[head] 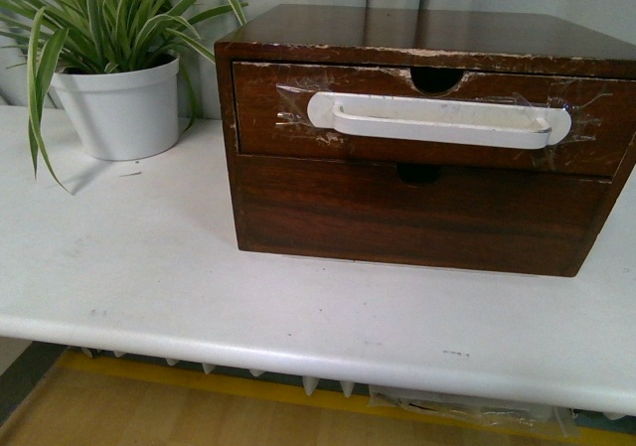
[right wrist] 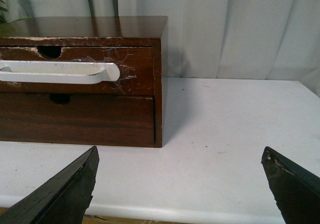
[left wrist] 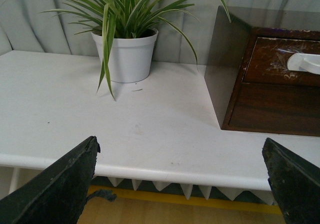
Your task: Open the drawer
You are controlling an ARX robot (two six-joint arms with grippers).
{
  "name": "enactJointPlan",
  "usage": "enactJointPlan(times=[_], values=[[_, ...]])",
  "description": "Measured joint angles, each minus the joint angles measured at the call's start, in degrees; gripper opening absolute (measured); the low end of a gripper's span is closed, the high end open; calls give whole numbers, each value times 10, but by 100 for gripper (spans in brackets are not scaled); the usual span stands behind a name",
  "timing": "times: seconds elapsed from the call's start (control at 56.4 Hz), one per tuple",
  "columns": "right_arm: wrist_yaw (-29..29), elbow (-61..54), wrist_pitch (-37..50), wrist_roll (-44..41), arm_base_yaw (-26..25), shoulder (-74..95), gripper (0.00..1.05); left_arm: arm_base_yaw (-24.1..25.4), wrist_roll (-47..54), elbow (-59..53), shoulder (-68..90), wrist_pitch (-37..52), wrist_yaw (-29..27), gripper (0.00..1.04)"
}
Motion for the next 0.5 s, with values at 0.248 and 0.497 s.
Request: enactJointPlan(times=[0.248, 0.497], values=[[0, 0, 0, 0, 0, 0, 96, 0, 0, 0, 0, 0, 0, 99], [0, 0, 0, 0, 0, 0, 96, 0, 0, 0, 0, 0, 0, 99]])
